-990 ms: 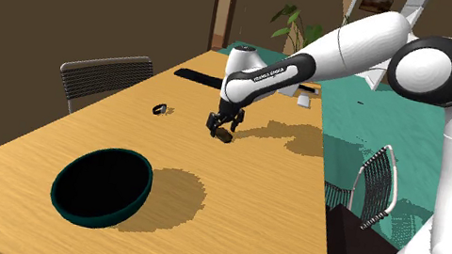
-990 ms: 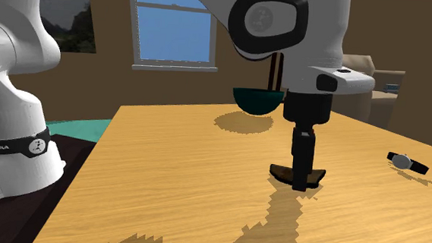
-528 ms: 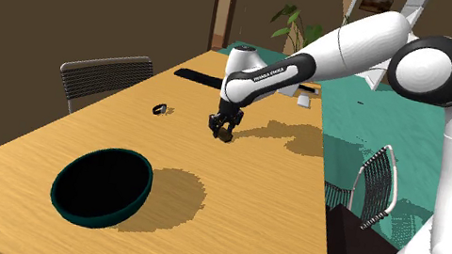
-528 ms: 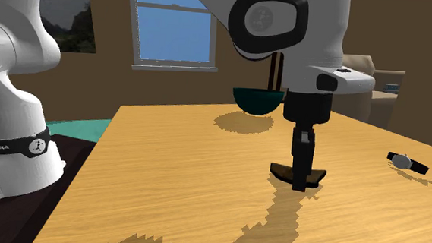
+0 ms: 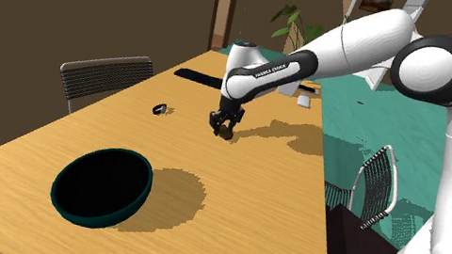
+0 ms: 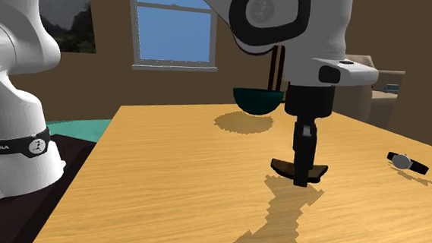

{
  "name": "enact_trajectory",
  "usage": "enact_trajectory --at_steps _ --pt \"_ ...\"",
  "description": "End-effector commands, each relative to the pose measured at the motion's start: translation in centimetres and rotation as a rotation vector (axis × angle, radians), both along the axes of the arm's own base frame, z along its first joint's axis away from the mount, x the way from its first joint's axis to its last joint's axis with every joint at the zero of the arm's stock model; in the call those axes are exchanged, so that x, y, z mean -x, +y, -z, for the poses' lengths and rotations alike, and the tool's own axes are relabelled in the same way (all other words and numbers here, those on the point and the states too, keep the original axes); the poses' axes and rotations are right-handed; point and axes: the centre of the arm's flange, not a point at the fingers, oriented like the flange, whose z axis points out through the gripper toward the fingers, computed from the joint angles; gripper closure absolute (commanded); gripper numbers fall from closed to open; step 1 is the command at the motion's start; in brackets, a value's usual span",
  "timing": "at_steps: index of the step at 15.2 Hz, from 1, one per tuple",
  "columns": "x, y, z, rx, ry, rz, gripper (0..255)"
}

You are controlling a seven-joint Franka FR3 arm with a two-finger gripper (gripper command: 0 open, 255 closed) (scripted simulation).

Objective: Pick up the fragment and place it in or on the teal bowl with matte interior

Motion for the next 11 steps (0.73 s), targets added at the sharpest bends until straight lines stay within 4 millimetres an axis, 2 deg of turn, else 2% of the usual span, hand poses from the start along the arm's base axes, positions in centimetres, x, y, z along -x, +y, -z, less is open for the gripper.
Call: enact_trajectory --at_steps 1,11 --pt "0.1 0.1 -1.0 0.0 0.0 0.0 255" --pt "0.1 0.1 -6.2 0.0 0.0 0.0 255"
